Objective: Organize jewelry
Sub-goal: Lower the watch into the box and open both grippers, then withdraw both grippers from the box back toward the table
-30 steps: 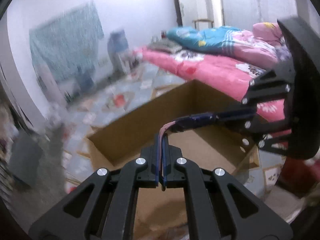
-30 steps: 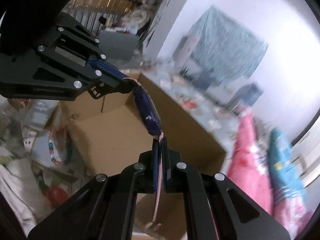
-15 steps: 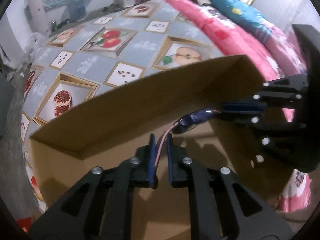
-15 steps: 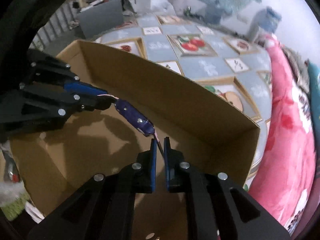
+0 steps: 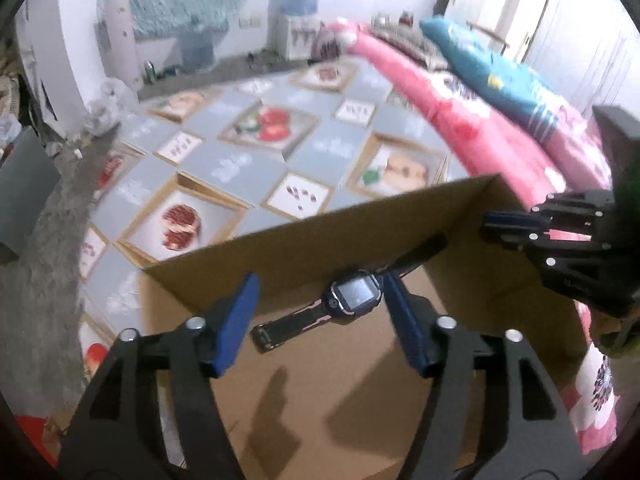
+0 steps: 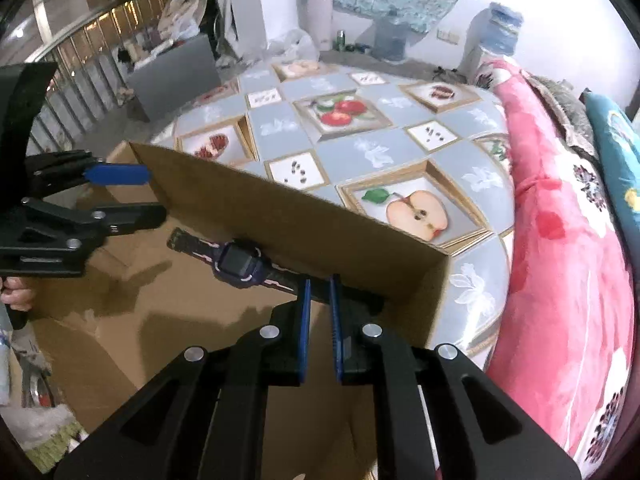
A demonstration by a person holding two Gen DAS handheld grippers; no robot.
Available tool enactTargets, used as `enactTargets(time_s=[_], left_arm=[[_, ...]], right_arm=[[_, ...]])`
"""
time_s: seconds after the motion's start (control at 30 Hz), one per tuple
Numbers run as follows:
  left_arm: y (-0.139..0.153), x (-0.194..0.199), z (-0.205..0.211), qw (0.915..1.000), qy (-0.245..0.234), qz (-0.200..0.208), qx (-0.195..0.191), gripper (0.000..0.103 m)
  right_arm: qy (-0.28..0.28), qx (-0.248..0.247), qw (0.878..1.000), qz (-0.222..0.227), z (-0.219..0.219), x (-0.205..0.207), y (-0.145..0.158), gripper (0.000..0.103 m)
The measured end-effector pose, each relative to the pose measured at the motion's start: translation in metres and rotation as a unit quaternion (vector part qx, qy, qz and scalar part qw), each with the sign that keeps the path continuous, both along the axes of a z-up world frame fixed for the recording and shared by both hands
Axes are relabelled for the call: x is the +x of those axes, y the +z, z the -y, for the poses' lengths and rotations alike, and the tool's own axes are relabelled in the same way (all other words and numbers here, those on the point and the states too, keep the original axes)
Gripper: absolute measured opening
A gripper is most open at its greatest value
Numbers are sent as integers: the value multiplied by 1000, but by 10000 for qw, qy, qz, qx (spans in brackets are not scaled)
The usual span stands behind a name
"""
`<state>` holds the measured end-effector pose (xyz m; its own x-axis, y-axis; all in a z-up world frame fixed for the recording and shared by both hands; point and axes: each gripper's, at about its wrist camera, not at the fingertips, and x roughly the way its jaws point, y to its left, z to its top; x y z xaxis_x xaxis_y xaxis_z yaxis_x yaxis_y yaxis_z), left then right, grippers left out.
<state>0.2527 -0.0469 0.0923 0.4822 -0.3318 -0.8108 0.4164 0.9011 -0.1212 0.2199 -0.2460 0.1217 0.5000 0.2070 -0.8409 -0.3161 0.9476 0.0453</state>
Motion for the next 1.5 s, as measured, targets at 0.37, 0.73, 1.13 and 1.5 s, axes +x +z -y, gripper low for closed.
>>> enactTargets(time_s=[0.37, 0.73, 1.13, 1.5], left_arm=[[69, -131, -90, 9890, 375, 1176, -819, 88], [6, -230, -115, 9870, 1101, 1151, -211, 90], [-77, -231, -60, 9825, 780, 995, 1364, 90], [-105, -216, -75, 9944, 777, 307, 642, 90]], right_arm=[[-604, 724, 9809, 1702, 33, -139, 79, 58], [-1338, -154, 9802, 1454, -7, -248, 3, 96], [-964, -1231, 9811, 1138, -95, -268, -62, 97], [-549, 784, 9907, 970, -94, -260, -44, 96]])
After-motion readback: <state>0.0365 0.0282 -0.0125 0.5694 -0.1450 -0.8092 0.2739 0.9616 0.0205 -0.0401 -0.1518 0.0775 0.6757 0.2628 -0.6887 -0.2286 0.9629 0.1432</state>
